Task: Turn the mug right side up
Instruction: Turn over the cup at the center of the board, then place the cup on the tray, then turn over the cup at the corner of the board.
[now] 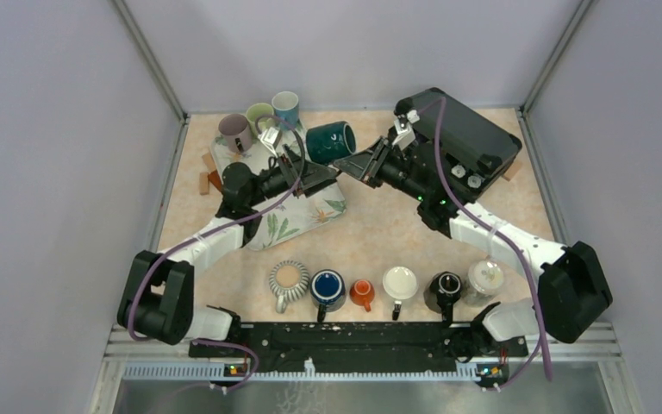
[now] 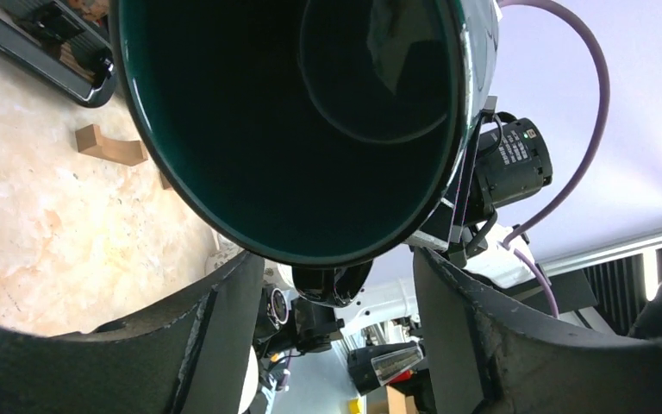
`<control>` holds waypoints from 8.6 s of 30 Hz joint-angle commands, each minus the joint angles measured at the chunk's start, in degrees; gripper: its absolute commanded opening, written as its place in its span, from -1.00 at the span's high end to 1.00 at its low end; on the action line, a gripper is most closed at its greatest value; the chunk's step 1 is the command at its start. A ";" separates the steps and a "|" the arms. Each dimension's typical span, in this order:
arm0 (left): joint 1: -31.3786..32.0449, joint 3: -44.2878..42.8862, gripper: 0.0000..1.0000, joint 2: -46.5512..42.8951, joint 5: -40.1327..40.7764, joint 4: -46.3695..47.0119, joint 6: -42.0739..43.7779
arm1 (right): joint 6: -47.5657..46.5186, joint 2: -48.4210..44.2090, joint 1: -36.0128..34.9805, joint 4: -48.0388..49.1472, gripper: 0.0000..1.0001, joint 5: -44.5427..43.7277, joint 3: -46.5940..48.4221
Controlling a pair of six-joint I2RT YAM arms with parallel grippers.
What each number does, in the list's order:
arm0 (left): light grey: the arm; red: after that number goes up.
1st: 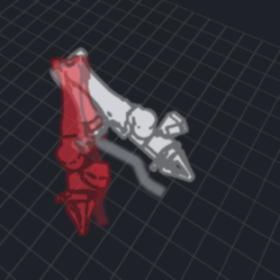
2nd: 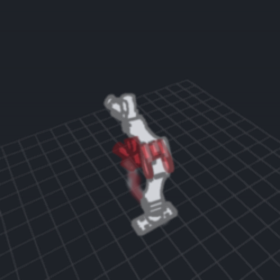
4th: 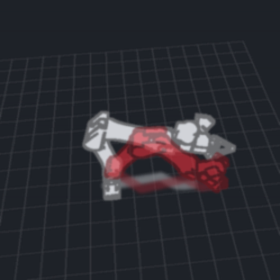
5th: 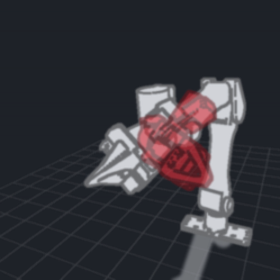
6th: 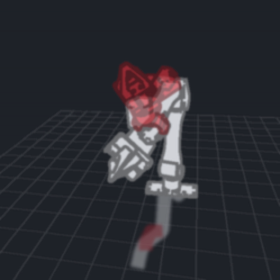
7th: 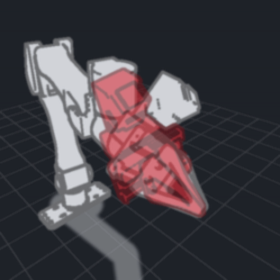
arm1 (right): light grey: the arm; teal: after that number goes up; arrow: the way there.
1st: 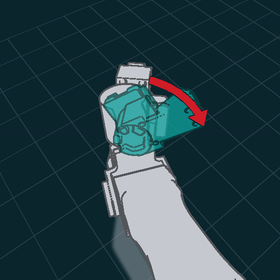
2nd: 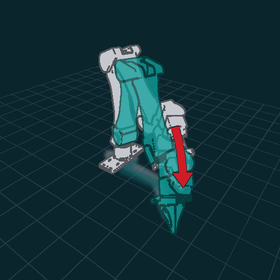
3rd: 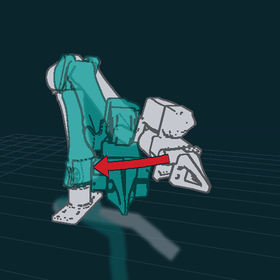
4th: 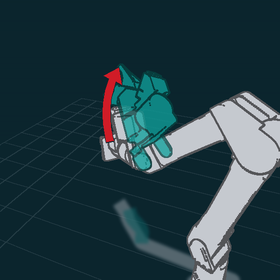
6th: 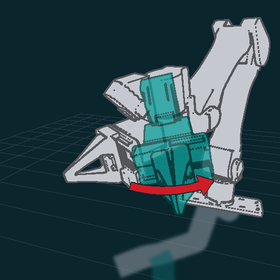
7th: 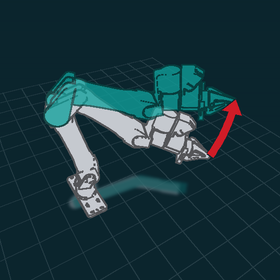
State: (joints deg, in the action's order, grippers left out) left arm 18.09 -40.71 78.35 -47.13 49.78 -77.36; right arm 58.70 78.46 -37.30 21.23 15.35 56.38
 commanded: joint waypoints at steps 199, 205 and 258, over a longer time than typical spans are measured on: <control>-0.33 -21.61 -0.97 -2.72 18.78 -66.01 58.38 | 11.11 -11.16 -31.43 -85.70 -0.98 -28.13 -0.63; -0.42 -21.43 -0.97 -3.27 19.26 -65.92 58.47 | 11.72 -11.01 -31.38 -84.52 -0.98 -30.40 -3.05; -0.95 -20.55 -0.97 -2.33 20.19 -65.44 58.47 | -29.18 2.71 -5.28 -58.78 -0.97 -32.49 8.01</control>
State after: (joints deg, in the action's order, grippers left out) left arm 17.32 -61.67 76.97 -26.33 -18.04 -18.57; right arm 29.17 86.17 -40.84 -37.47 -17.30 66.15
